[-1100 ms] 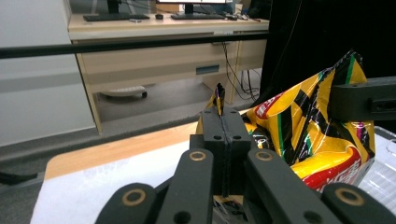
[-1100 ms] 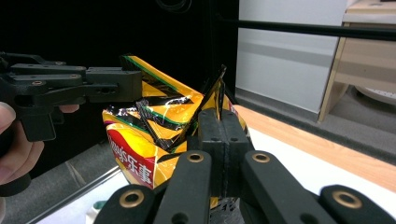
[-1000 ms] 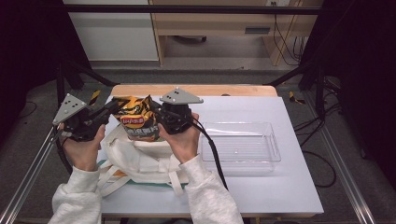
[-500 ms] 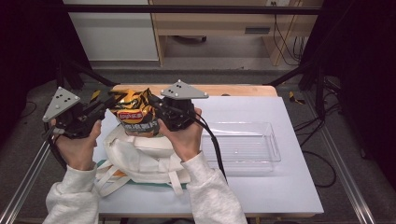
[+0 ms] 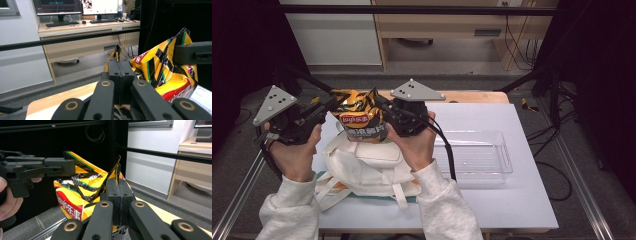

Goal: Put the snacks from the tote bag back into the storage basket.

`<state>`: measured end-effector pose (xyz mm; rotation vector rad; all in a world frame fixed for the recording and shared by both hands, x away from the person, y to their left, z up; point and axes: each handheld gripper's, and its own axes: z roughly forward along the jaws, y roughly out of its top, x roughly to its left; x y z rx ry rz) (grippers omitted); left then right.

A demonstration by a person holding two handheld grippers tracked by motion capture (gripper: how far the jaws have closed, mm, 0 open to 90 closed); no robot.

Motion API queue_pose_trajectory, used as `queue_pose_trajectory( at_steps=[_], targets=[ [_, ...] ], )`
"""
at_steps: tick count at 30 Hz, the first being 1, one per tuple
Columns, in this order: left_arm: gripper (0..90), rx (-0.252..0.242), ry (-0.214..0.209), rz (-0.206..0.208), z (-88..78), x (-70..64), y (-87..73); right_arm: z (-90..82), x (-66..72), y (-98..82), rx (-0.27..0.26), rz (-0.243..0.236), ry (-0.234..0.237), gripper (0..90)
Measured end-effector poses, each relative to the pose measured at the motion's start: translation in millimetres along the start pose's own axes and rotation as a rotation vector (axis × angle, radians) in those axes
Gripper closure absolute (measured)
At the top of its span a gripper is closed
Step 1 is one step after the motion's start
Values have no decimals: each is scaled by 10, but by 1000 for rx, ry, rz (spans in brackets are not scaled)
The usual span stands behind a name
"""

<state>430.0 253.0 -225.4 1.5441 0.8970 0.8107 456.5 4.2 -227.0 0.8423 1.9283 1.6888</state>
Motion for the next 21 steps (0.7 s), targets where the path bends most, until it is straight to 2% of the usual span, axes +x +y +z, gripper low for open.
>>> queue_pose_trajectory(
  at_steps=[16,21],
  targets=[
    [900,-11,-35,30,158,-307,191,-319,-181,113,-30,1,-49,900],
    [900,-9,-47,37,233,-415,224,-441,-275,123,-33,1,-71,900]
  ],
)
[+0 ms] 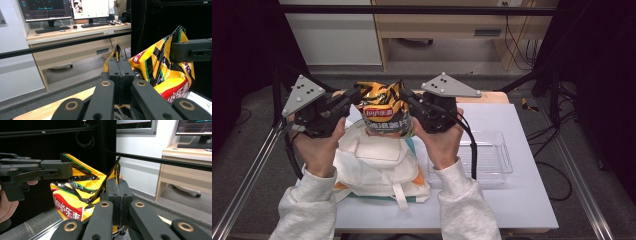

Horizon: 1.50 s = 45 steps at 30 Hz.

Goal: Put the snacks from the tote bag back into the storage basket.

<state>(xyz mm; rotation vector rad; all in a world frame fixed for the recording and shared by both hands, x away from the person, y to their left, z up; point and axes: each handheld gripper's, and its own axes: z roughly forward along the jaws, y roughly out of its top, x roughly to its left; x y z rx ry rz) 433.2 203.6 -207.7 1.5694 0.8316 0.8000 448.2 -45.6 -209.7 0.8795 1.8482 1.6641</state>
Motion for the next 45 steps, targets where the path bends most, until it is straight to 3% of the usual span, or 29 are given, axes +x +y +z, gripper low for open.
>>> queue_pose_trajectory(
  at_steps=[26,45],
  targets=[
    [900,-9,-92,-3,504,-558,-18,-499,-466,-94,0,11,-110,900],
    [900,-19,-145,-7,812,-869,-106,-788,-757,-230,14,28,-177,900]
  ],
)
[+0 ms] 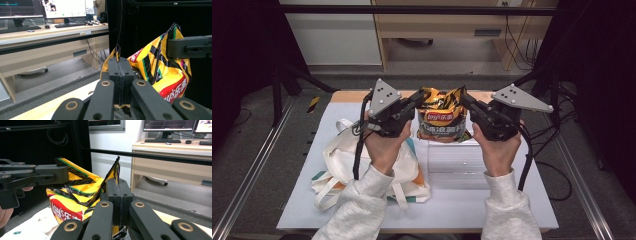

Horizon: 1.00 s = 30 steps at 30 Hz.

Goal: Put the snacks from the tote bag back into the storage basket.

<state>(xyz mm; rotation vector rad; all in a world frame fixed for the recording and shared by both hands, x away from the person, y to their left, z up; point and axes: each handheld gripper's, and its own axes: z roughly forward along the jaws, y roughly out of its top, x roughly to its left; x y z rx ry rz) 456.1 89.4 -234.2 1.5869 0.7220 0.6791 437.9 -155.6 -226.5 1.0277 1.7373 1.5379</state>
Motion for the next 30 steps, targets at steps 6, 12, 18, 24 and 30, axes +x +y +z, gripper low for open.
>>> queue_pose_trajectory(
  at_steps=[6,12,18,24,30],
  targets=[
    [900,21,-18,-12,118,-72,-69,-31,-114,-81,14,10,-16,900],
    [900,37,-29,-18,231,-120,-151,-28,-227,-188,27,23,-26,900],
    [900,58,-34,-33,345,-138,-288,11,-313,-317,46,39,-31,900],
    [900,65,-38,-43,419,-134,-397,45,-363,-404,66,45,-37,900],
    [900,85,-41,-45,506,-143,-521,85,-428,-525,86,55,-43,900]
  ],
)
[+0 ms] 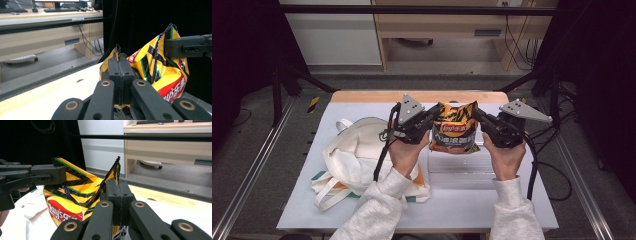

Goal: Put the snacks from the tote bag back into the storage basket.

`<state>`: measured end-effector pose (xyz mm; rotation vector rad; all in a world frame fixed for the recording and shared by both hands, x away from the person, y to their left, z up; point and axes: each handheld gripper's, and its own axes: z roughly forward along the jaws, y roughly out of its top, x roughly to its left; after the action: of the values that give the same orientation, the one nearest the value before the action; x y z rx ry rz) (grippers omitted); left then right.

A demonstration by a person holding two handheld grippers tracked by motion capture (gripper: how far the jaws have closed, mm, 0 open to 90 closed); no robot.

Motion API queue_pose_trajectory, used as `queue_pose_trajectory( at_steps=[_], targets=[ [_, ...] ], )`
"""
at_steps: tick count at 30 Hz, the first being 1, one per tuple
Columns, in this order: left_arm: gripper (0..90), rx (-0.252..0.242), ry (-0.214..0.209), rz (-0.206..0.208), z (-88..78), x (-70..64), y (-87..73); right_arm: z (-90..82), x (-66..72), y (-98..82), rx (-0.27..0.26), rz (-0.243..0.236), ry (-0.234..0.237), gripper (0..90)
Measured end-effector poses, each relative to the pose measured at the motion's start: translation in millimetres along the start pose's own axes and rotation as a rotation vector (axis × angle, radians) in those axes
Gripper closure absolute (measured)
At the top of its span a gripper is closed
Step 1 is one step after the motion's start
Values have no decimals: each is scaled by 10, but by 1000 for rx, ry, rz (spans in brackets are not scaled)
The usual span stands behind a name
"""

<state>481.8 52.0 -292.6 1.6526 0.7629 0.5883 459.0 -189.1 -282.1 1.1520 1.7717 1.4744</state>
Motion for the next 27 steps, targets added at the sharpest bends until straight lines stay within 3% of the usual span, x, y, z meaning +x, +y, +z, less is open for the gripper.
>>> queue_pose_trajectory(
  at_steps=[19,22,27],
  targets=[
    [900,74,25,3,228,32,-278,229,-152,-304,63,26,-11,900],
    [900,84,21,0,271,39,-331,282,-207,-383,71,55,-6,900],
    [900,88,21,8,298,9,-325,282,-235,-403,73,63,-14,900]
  ],
)
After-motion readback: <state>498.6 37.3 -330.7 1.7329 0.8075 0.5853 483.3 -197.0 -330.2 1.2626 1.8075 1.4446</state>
